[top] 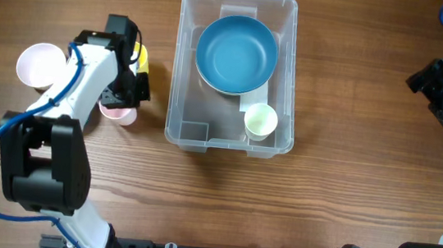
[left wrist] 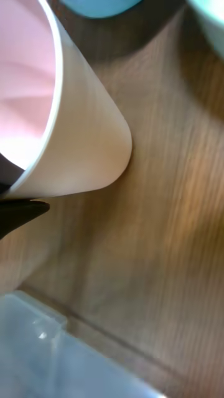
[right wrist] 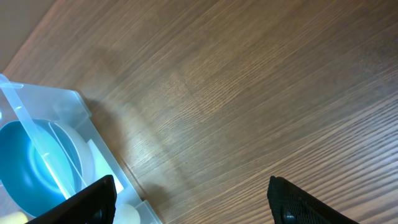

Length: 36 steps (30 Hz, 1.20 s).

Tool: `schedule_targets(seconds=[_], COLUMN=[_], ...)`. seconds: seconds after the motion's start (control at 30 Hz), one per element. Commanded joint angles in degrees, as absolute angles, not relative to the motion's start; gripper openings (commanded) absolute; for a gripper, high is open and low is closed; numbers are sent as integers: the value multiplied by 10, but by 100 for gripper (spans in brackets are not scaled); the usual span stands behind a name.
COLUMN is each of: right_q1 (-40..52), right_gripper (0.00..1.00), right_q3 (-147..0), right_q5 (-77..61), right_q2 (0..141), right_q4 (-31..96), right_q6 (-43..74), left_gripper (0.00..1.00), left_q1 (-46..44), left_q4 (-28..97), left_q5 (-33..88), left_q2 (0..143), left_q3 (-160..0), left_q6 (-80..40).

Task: Pack container
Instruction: 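Grasp the pink cup with the left gripper, then stack the pink cup into the pale green cup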

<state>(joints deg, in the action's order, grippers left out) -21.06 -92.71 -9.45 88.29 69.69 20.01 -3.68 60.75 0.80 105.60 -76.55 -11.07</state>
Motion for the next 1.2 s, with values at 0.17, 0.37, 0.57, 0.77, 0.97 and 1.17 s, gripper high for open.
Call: schedule_targets(seconds=[0.17,0.37,0.57,0.77,0.97,1.17], right_q1=[-208,-208,-208,-208,-208,-208], right_gripper=[79,79,79,79,79,79], right_q3=[-923,-923,-923,-923,-923,-923], right_q5=[-104,-104,-104,-104,-104,-104], right_q2=[889,889,889,889,889,889], right_q4=[695,696,697,697,697,697], right_q6=[193,193,193,191,191,191], left_gripper=[4,4,4,4,4,43], left_q1=[-204,-368,-463,-470,-471,-471], left_q4=[641,591,525,553,581,598], left_q5=[-45,-41,-24,-15,41,66], left_q2=[828,914,1058,1081,1081,1081], left_q3=[-950,-966,-967,-967,-967,-967], left_q6=[-127,-124,-92,-95,-99,-99])
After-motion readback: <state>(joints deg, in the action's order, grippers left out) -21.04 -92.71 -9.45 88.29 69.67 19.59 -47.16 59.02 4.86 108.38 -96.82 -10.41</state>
